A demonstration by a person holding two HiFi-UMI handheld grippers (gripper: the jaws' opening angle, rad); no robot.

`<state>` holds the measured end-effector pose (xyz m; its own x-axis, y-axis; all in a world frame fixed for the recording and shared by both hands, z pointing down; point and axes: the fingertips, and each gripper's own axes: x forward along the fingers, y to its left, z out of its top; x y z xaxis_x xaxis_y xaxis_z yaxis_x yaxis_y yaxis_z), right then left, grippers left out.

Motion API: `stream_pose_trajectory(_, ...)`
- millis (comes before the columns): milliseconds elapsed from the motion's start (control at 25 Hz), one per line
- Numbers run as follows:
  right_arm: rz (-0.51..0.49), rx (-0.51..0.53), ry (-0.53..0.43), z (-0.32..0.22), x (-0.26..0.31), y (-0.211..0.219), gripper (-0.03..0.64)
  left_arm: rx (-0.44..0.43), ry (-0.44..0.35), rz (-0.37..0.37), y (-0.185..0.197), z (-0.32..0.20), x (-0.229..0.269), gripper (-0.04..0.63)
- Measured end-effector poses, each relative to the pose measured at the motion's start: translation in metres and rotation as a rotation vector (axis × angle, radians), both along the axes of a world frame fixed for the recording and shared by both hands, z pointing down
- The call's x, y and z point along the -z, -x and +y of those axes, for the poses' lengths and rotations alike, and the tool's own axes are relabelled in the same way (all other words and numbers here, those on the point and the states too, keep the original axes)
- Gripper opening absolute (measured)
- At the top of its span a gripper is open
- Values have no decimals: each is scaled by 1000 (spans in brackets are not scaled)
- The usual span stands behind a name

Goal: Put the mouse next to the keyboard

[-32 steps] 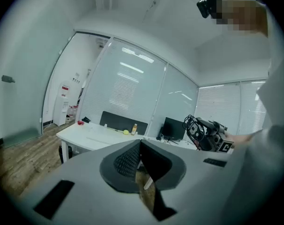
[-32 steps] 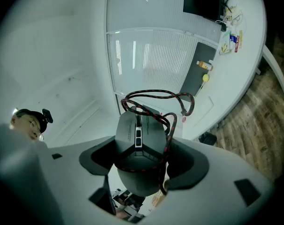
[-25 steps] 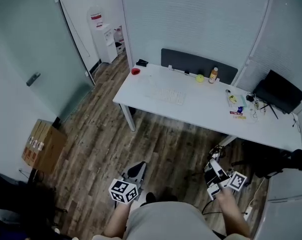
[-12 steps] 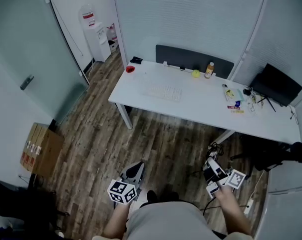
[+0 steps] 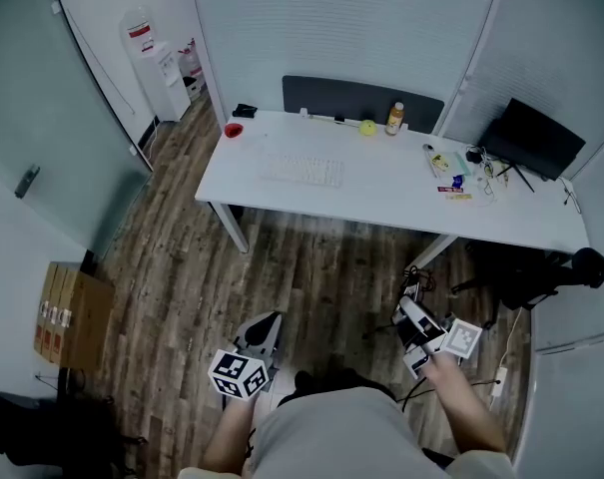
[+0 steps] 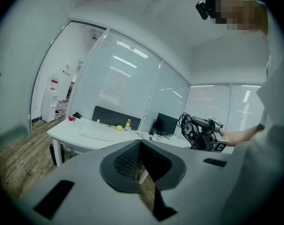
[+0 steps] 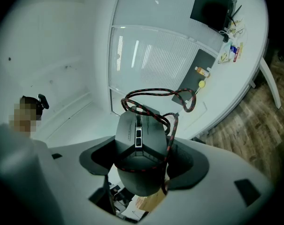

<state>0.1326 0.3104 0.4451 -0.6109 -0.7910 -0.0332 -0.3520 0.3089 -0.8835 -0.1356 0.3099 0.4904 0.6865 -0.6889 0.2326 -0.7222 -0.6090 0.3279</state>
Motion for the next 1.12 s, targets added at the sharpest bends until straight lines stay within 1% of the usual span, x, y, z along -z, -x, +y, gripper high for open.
stream_pose_trajectory(240,-14,-20,19,-4,-7,13,333,-35,0,-1,3,-8,-4,17)
stream_pose_trajectory(400,-33,-31,25,-10,-9,13,333,-49,3,-3,1,-17,-5,17)
stream_pose_trajectory(600,-30,-25,46,-28,-16,7,333,-47,16,-5,-4,-35,-10,17)
stream_pose_trajectory(760,-30,1,38,-52,-17,4,333,-36,22,-17,-9,-52,-15,17)
stream_pose_trajectory(880,-22,29,36,-74,-20,0,333,-13,28,-21,-13,-69,-18,17)
stream_pose_trajectory(1120,-26,96,44,-122,-28,-16,333,18,12,-25,-36,-109,-18,17)
